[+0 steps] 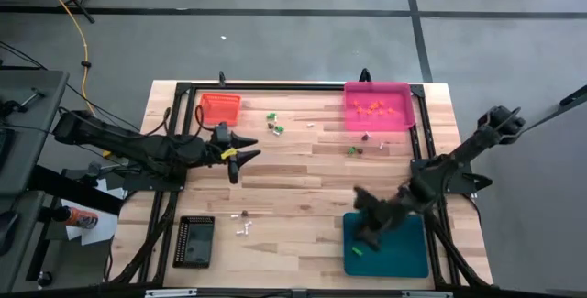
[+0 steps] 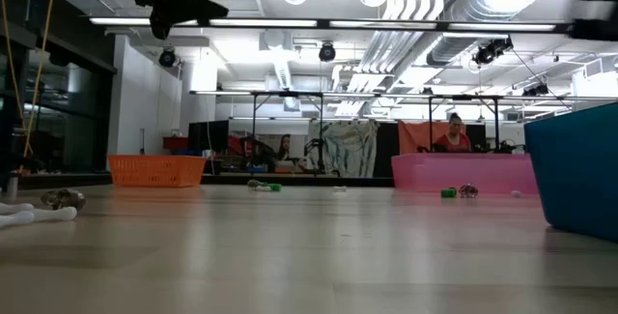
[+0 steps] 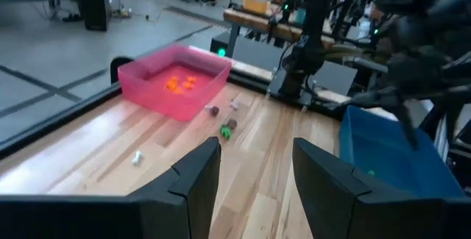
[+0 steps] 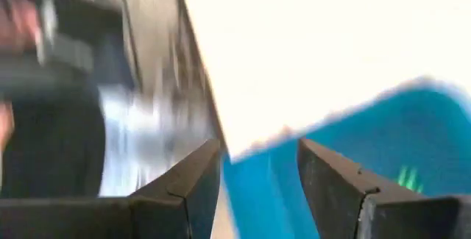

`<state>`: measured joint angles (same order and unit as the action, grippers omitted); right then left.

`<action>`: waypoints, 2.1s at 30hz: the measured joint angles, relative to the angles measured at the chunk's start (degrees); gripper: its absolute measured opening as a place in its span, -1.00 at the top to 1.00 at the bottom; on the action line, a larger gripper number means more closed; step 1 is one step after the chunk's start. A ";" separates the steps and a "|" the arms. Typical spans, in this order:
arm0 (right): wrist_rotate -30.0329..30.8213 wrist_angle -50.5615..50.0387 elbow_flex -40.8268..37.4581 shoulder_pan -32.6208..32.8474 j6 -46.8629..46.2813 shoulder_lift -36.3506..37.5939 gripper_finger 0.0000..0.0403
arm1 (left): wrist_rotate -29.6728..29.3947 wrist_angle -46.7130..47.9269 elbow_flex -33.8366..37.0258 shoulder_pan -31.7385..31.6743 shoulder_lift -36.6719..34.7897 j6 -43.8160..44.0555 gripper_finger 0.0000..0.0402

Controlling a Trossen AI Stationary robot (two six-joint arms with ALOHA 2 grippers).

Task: Sort Halloween decoration
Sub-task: Put the bottom right green skeleton toy into the blue bin

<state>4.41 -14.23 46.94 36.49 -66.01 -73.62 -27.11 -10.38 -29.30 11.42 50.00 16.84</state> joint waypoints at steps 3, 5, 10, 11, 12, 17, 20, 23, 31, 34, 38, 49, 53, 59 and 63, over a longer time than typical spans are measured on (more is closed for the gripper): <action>10.73 3.13 0.00 -5.31 5.45 1.74 0.15 | 0.00 -2.47 0.00 -0.20 -0.90 -1.64 0.22; 15.11 6.55 0.00 -9.66 11.22 2.35 0.15 | 0.14 -4.27 -0.02 -0.51 -1.07 -2.45 0.22; 14.78 13.49 0.00 -20.69 26.04 3.89 0.15 | 7.72 -8.57 -0.02 -3.57 -0.81 -3.02 0.22; 13.41 14.38 0.00 -22.66 28.51 4.18 0.15 | 9.63 -9.82 -0.02 -4.50 -0.37 -2.85 0.22; 11.82 15.04 0.00 -24.46 31.04 4.51 0.15 | 11.37 -10.66 -0.01 -5.41 -0.11 -2.22 0.22; 3.08 15.94 -0.01 -32.15 41.43 6.10 0.15 | 15.93 -16.88 -0.07 -9.25 2.56 1.78 0.22; -1.01 16.41 -0.02 -35.33 46.24 6.84 0.15 | 16.03 -19.70 -0.04 -10.51 4.16 2.61 0.22; -3.54 17.75 -0.02 -37.29 50.36 7.36 0.15 | 15.86 -22.00 -0.04 -11.16 5.16 2.58 0.22; -8.02 19.79 -0.02 -40.36 53.62 7.32 0.15 | 13.99 -22.04 -0.04 -11.32 5.25 1.45 0.22; -7.86 19.71 -0.02 -40.89 51.33 7.32 0.15 | 13.75 -21.42 -0.04 -12.20 5.25 -0.79 0.22; -3.35 16.36 -0.02 -41.73 40.99 7.32 0.15 | 16.56 -19.18 -0.04 -14.29 5.25 -0.91 0.22; 2.52 -19.05 -0.09 -50.89 5.84 -3.36 0.15 | 24.23 -14.63 -0.04 -19.95 5.25 2.02 0.22; -0.33 -18.11 -0.09 -52.29 -2.95 -8.46 0.15 | 26.87 -13.05 -0.04 -21.11 5.25 2.03 0.22; -2.94 -17.88 -0.07 -53.15 -6.22 -13.54 0.15 | 28.17 -11.28 -0.04 -21.27 5.25 2.08 0.22; -2.92 -18.04 -0.07 -53.33 -8.90 -15.76 0.15 | 28.16 -10.89 -0.04 -21.31 5.25 1.97 0.22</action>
<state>1.50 -32.27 46.87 -16.84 -74.90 -89.38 1.04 -21.28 -29.34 -9.89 55.24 18.81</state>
